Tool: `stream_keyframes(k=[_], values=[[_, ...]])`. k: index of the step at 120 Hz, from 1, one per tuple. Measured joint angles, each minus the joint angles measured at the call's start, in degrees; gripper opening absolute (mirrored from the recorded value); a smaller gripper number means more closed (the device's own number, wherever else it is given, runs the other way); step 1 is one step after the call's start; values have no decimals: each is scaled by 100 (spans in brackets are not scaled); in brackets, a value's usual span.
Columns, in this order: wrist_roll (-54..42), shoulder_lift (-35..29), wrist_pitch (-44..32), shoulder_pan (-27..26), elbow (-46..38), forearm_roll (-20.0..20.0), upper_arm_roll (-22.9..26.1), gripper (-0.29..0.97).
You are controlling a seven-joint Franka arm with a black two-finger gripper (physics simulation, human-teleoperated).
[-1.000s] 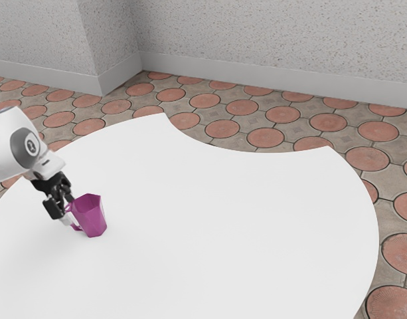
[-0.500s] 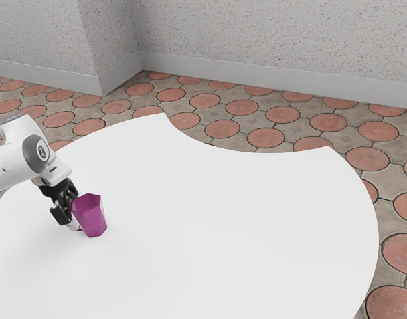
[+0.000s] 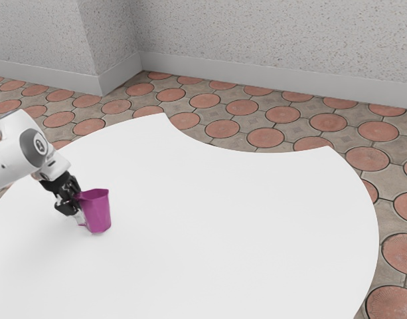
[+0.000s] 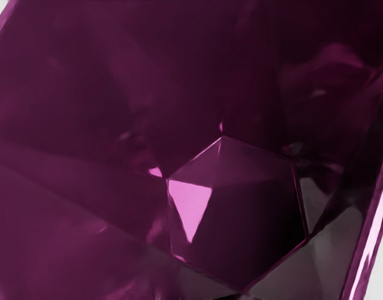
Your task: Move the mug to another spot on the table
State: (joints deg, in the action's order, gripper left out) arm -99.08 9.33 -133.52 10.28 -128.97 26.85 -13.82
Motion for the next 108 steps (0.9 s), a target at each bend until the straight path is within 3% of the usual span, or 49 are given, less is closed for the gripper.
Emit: stream_keyframes(k=[22, 51, 87, 108], values=[[-400, -307, 90, 4, 5, 742, 248, 9], [-829, -258, 159, -53, 226, 1667, 559, 5], [-1185, 1083, 179, -222, 1519, 1990, 933, 4], [-1319, 1557, 189, -215, 1761, 2017, 951, 3]])
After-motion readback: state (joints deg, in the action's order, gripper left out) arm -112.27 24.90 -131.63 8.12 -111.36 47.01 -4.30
